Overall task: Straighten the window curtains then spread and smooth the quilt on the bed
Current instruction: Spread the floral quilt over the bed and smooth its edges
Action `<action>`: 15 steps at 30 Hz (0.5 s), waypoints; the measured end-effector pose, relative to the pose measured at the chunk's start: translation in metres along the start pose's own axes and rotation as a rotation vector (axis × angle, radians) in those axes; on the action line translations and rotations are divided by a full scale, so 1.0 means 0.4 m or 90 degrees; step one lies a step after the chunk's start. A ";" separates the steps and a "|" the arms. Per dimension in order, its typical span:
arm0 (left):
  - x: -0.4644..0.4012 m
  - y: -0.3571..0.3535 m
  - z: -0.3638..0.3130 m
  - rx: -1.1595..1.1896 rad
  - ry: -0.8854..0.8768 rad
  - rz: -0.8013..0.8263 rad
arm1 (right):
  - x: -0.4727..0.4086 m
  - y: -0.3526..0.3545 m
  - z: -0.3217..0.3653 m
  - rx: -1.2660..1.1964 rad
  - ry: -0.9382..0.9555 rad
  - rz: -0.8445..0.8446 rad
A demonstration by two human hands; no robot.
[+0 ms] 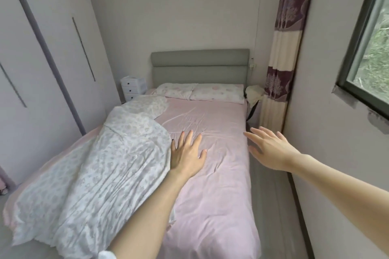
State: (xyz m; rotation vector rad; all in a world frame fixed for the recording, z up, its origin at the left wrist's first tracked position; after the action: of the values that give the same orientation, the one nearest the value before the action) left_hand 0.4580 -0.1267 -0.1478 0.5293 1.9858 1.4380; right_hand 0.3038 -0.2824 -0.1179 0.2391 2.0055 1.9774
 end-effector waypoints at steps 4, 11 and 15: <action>-0.212 -0.098 -0.054 0.004 -0.008 0.010 | -0.168 -0.027 -0.127 -0.017 0.007 0.005; -0.543 -0.307 -0.178 -0.006 -0.018 0.014 | -0.469 -0.139 -0.402 -0.100 0.028 0.009; -0.764 -0.392 -0.247 -0.020 0.030 0.016 | -0.664 -0.195 -0.574 -0.119 0.076 0.040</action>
State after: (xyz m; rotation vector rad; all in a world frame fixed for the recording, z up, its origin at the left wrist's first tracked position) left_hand 0.6176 -0.4424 -0.1985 0.5126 1.9963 1.5061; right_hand 0.4835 -0.5899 -0.1687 0.1451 1.8855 2.2508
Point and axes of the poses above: each hand's wrist, its own x-axis away from the middle knuckle, its own y-axis out of the back of the hand, z = x × y, the point moved 7 cm from there along -x, towards the middle knuckle, and after that the axes turned 6 degrees about y, right-handed, at the moved point
